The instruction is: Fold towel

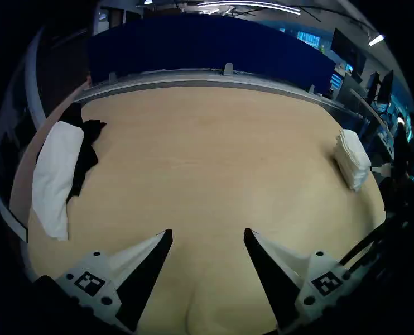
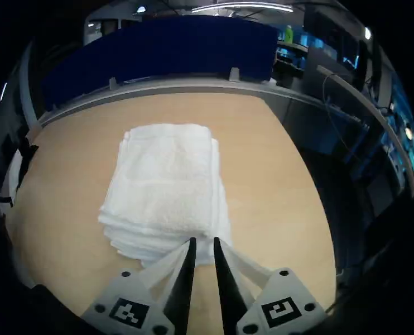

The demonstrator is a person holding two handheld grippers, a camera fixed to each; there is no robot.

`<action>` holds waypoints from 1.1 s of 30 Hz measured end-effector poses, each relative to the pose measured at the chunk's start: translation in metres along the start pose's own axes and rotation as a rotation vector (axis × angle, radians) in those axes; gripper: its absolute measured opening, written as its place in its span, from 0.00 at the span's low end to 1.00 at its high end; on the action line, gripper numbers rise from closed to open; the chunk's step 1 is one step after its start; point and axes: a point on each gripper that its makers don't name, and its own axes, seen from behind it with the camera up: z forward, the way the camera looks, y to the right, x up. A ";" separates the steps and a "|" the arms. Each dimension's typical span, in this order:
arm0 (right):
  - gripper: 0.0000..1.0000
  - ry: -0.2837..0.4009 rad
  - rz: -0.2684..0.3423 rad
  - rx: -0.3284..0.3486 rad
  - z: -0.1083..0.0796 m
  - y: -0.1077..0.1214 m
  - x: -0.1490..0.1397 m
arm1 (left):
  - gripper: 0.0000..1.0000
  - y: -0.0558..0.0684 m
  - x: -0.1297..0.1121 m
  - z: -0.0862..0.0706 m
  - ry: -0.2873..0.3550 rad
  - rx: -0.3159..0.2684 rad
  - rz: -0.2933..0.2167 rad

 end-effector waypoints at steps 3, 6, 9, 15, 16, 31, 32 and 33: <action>0.55 0.008 0.003 0.000 -0.004 -0.001 0.001 | 0.95 0.001 0.001 0.000 0.002 -0.004 0.001; 0.78 0.018 0.000 -0.001 -0.006 -0.003 0.002 | 0.95 0.002 0.002 -0.001 0.002 -0.006 0.004; 0.94 0.021 -0.002 0.001 -0.007 -0.005 0.002 | 0.95 0.003 0.003 -0.002 0.002 -0.009 0.006; 1.00 0.034 -0.006 0.009 -0.010 -0.011 0.009 | 0.95 0.002 0.002 -0.003 0.003 -0.010 0.006; 1.00 0.038 -0.009 0.012 -0.010 -0.013 0.011 | 0.95 0.002 0.002 -0.004 0.003 -0.010 0.005; 1.00 0.078 -0.073 0.072 0.005 -0.058 0.047 | 0.95 -0.002 0.001 -0.007 0.004 -0.003 -0.009; 1.00 0.078 -0.077 0.077 0.007 -0.061 0.048 | 0.95 -0.002 0.001 -0.007 0.004 -0.003 -0.010; 1.00 0.075 -0.080 0.080 0.008 -0.063 0.047 | 0.95 -0.002 0.001 -0.006 0.003 -0.002 -0.010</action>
